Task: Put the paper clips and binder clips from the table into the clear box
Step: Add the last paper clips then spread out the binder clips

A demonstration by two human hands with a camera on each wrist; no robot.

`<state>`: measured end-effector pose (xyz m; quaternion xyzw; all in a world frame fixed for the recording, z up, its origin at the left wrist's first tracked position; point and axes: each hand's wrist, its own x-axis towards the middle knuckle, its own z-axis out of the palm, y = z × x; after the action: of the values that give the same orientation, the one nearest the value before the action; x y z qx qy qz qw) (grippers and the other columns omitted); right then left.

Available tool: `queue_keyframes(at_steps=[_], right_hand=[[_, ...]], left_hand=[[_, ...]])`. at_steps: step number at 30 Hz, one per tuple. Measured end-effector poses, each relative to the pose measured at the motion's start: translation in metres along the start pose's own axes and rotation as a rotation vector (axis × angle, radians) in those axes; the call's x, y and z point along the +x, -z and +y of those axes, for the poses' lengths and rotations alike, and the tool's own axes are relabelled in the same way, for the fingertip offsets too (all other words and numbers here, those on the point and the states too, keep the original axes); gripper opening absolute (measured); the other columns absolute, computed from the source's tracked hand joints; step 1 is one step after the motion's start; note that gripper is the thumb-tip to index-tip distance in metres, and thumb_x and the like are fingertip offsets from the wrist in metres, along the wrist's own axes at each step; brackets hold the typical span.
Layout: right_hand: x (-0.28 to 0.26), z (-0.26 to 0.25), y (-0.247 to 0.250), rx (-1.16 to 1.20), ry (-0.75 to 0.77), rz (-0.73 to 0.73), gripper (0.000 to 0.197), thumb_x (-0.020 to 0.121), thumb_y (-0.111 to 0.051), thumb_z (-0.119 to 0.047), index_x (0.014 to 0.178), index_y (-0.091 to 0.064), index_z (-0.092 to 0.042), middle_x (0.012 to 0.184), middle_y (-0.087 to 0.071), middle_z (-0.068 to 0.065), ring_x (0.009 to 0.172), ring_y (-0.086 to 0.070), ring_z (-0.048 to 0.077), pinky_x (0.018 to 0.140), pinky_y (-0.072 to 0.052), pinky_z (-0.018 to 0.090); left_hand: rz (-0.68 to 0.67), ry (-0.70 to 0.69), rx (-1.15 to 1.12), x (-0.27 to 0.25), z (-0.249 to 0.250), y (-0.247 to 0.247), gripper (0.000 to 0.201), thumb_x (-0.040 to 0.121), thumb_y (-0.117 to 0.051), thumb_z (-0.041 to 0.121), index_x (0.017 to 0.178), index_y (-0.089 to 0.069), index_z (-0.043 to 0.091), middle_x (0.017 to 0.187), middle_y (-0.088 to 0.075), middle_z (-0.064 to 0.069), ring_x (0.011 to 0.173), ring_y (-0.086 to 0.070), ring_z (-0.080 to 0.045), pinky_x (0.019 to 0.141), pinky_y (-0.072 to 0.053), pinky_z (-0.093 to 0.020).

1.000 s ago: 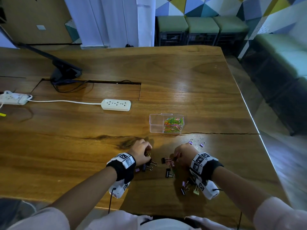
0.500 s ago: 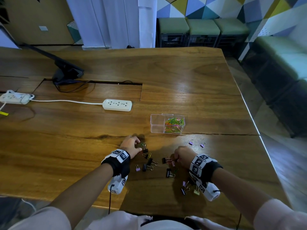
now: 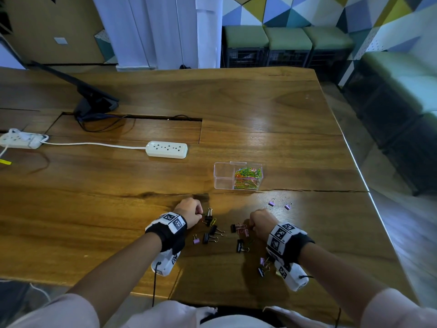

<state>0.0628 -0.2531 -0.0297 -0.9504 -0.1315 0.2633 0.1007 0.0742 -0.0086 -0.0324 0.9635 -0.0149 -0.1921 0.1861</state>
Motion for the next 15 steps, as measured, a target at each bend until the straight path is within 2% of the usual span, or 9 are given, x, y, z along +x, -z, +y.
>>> queue_keyframes(at_steps=[5, 11, 15], right_hand=[[-0.003, 0.0, -0.001, -0.007, 0.02, 0.015, 0.023, 0.09, -0.055, -0.01, 0.112, -0.059, -0.003, 0.119, -0.055, 0.012, 0.109, -0.054, 0.022, 0.094, -0.045, 0.026], [-0.008, -0.002, -0.001, -0.028, 0.031, 0.009, 0.026, 0.09, -0.054, -0.009, 0.115, -0.056, -0.002, 0.122, -0.052, 0.013, 0.108, -0.055, 0.023, 0.092, -0.045, 0.027], [-0.009, -0.002, -0.002, 0.0, 0.018, 0.049, 0.025, 0.091, -0.053, -0.008, 0.115, -0.053, -0.002, 0.117, -0.056, 0.012, 0.105, -0.056, 0.023, 0.091, -0.047, 0.027]], left_hand=[[-0.01, -0.039, 0.034, -0.005, 0.003, -0.004, 0.019, 0.081, -0.068, 0.029, 0.097, -0.062, 0.019, 0.104, -0.057, 0.002, 0.099, -0.056, -0.014, 0.083, -0.047, -0.026], [-0.054, -0.066, 0.071, -0.002, 0.008, 0.001, 0.014, 0.087, -0.063, 0.022, 0.098, -0.063, 0.015, 0.11, -0.058, -0.002, 0.104, -0.055, -0.017, 0.086, -0.046, -0.028], [-0.093, -0.115, 0.217, -0.004, 0.015, 0.002, 0.017, 0.092, -0.054, 0.02, 0.106, -0.059, 0.012, 0.115, -0.057, -0.006, 0.108, -0.054, -0.022, 0.089, -0.044, -0.032]])
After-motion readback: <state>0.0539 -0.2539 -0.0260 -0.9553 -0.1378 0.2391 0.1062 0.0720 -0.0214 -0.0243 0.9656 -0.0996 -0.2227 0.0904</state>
